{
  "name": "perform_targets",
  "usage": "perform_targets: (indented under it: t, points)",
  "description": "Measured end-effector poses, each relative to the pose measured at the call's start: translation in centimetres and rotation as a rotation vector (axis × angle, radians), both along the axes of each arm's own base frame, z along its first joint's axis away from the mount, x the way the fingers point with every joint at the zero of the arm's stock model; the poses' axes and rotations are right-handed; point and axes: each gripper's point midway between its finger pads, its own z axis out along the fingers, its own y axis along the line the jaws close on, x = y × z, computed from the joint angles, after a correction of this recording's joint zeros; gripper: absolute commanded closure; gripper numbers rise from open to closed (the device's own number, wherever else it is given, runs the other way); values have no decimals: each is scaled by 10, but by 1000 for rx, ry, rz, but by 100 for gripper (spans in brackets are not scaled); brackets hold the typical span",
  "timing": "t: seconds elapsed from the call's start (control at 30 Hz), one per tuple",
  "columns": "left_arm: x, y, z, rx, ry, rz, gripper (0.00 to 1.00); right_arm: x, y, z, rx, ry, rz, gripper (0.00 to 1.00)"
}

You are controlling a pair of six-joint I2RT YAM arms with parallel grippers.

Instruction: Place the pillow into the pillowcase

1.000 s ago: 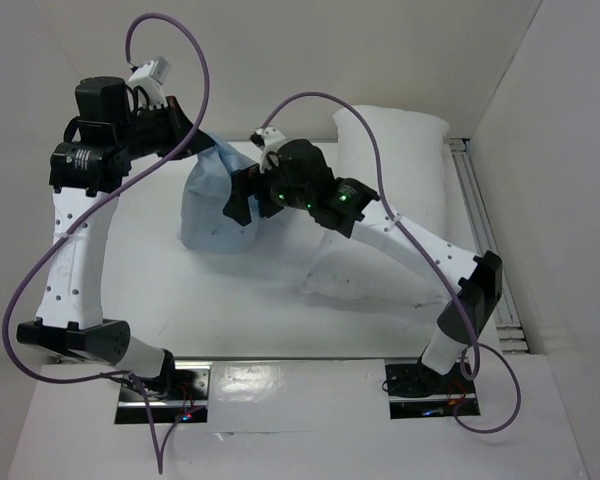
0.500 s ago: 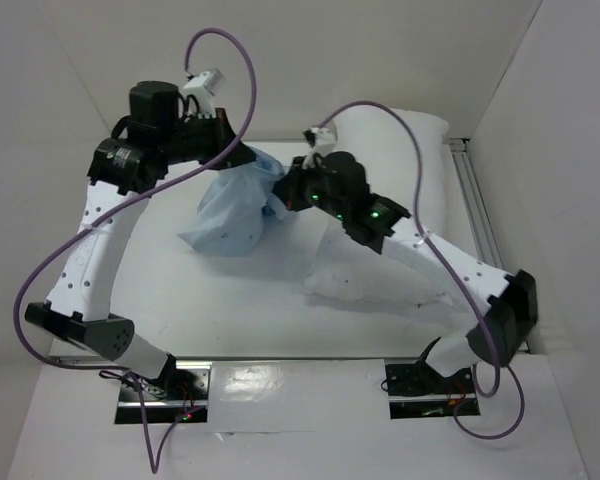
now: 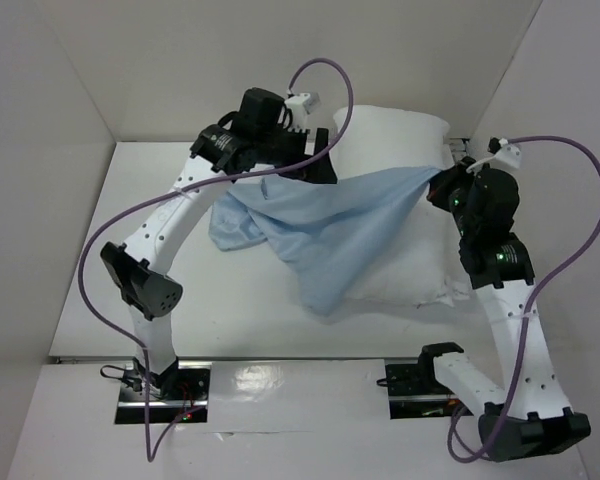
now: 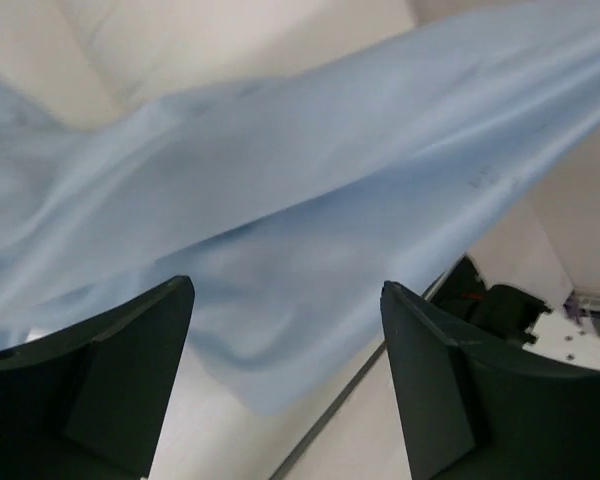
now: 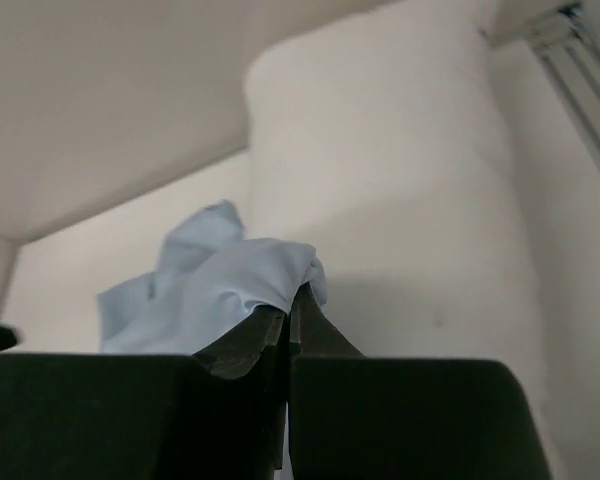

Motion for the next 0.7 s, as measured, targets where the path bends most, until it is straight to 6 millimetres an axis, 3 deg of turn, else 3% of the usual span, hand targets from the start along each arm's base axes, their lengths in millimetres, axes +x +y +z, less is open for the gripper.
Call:
perform_targets:
  t: [0.07,0.1,0.17,0.23,0.3,0.37,0.5,0.6,0.7]
  points:
    - [2,19,-15,24,26,46,25,2,-23,-24,-11,76,-50,100]
    - [-1,33,-27,43,55,78,25,4,-30,-35,-12,111,-62,100]
    - [-12,60,-50,68,115,128,19,6,-41,-63,-8,192,-76,100]
    - [-31,80,-76,78,183,166,7,4,-47,-82,-3,253,-77,100]
    - [-64,76,-107,59,267,148,4,5,-46,-89,1,278,-63,100]
    - [-106,59,-141,55,373,84,0,6,-42,-90,7,280,-38,100]
    - [-171,41,-212,97,543,45,0,9,-33,-92,24,285,13,100]
    - [-192,55,-241,87,591,105,0,11,-24,-94,41,289,62,100]
    - [-191,59,-247,42,564,149,0,14,-17,-95,57,290,101,100]
